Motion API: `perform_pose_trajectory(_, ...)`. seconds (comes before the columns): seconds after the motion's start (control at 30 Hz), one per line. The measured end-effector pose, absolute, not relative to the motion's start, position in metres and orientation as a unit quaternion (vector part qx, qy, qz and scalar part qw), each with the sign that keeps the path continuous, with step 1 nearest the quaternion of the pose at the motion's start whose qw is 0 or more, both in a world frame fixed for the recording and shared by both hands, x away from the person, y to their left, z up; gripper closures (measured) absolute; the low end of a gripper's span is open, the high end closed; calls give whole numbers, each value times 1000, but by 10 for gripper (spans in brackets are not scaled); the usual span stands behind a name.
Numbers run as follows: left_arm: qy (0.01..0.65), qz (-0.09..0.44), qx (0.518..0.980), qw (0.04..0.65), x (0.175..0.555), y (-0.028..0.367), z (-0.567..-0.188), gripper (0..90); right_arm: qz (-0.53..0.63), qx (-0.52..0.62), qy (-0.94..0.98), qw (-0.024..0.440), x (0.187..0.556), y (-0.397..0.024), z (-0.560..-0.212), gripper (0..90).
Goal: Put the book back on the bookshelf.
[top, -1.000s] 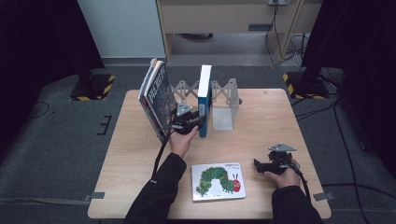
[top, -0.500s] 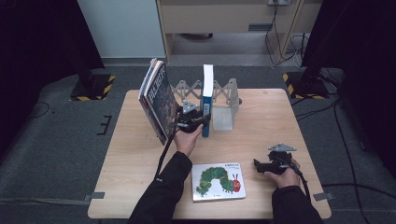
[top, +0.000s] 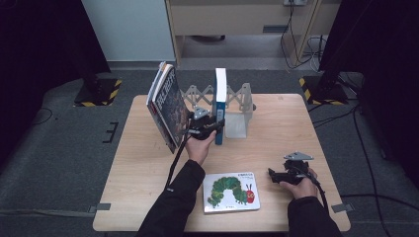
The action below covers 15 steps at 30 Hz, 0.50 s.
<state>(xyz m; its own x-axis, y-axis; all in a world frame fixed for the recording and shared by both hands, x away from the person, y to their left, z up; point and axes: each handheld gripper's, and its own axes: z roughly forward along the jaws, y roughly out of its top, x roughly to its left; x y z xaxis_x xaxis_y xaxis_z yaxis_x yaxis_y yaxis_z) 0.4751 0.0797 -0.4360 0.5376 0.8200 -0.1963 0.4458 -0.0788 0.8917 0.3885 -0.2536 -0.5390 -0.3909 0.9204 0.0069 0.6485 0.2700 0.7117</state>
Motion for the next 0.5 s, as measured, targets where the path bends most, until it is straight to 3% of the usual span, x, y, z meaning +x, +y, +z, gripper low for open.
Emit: perform_pose_trajectory(0.5, 426, 188, 718, 518, 468, 87, -440, 493, 323, 509, 769, 211, 389, -254, -539, 47)
